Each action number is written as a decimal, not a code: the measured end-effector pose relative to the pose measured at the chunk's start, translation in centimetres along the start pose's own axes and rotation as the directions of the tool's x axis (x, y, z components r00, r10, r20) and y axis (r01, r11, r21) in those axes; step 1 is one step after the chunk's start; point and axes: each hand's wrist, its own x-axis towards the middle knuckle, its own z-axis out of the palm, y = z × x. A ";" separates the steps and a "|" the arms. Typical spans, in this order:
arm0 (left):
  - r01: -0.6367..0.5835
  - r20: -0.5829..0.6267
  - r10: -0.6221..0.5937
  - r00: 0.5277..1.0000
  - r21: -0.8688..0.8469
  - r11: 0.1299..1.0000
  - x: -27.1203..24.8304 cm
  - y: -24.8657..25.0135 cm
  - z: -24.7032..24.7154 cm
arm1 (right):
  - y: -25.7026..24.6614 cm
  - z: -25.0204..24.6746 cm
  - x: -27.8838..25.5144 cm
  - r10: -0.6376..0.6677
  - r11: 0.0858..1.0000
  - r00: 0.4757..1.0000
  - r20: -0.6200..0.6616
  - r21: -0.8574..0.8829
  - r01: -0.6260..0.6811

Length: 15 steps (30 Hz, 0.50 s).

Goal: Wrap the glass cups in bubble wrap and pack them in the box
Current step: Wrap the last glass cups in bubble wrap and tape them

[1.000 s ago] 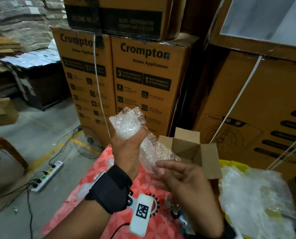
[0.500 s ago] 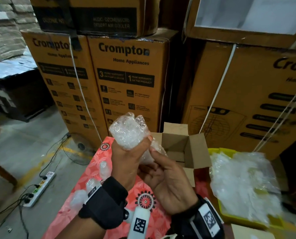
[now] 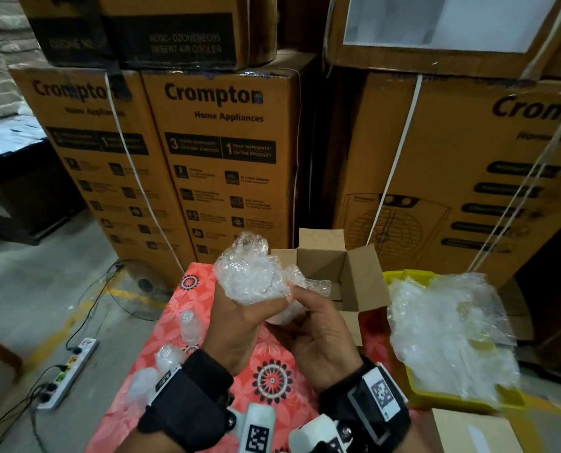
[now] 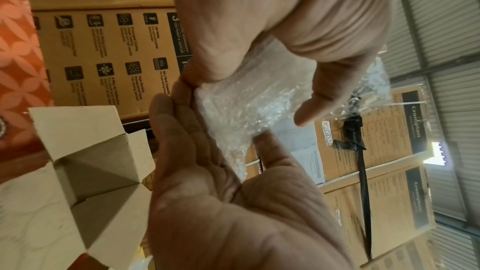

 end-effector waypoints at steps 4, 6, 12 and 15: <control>0.062 0.001 -0.062 0.998 -0.013 0.998 0.2 0.1 0.2 | 0.1 -0.9 0.6 -0.112 0.980 0.994 0.017 -0.162 0.113; 0.090 -0.004 -0.090 0.996 0.005 0.996 0.3 0.1 0.5 | 0.3 -1.1 0.9 -0.207 0.932 0.978 0.023 -0.298 0.204; 0.148 0.000 -0.148 0.989 0.024 0.989 0.2 0.6 1.4 | 0.8 -1.4 0.2 -0.419 0.788 0.847 0.327 -0.332 0.519; 0.162 0.017 -0.162 0.987 0.018 0.987 0.5 1.3 1.5 | 0.1 -1.7 -1.0 -0.352 0.719 0.769 0.533 -0.372 0.587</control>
